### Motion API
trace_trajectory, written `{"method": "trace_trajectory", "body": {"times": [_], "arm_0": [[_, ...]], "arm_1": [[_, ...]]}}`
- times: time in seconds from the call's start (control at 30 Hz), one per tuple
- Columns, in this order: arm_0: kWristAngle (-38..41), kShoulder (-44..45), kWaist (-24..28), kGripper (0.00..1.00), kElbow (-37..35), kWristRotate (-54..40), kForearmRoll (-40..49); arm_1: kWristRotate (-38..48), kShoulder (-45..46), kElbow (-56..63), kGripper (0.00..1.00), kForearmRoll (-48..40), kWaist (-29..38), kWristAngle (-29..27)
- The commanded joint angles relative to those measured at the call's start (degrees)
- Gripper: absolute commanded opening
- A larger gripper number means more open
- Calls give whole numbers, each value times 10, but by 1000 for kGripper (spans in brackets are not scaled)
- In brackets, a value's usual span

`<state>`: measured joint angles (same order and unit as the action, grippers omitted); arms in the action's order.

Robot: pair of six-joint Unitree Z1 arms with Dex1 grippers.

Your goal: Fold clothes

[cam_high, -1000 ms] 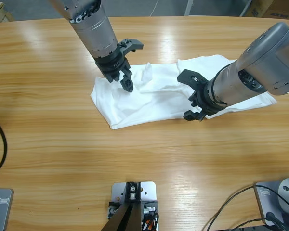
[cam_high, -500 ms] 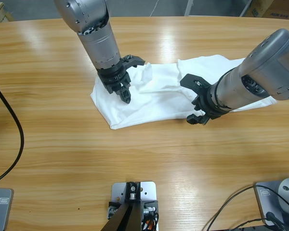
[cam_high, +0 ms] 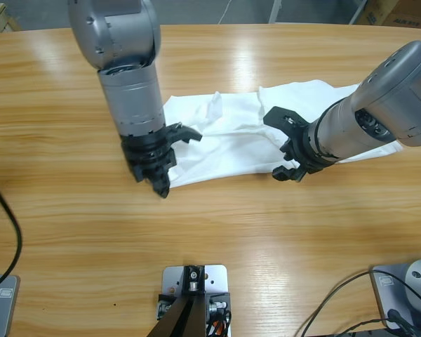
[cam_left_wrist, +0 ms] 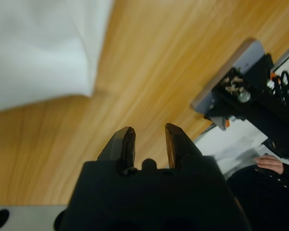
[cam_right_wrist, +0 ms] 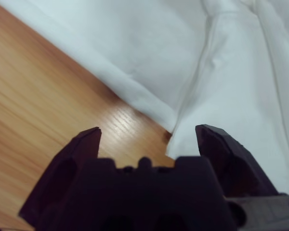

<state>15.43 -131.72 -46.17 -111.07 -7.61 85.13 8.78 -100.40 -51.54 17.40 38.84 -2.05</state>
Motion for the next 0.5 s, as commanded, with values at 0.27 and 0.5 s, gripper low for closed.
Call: {"method": "trace_trajectory", "body": {"times": [0.27, 0.5], "arm_0": [[-104, -66, 18, 559, -173, -64, -24], [-129, -103, 40, 600, -212, -58, -23]], "arm_1": [[12, 6, 23, 803, -5, 7, 8], [12, -11, 22, 803, -17, 7, 8]]}}
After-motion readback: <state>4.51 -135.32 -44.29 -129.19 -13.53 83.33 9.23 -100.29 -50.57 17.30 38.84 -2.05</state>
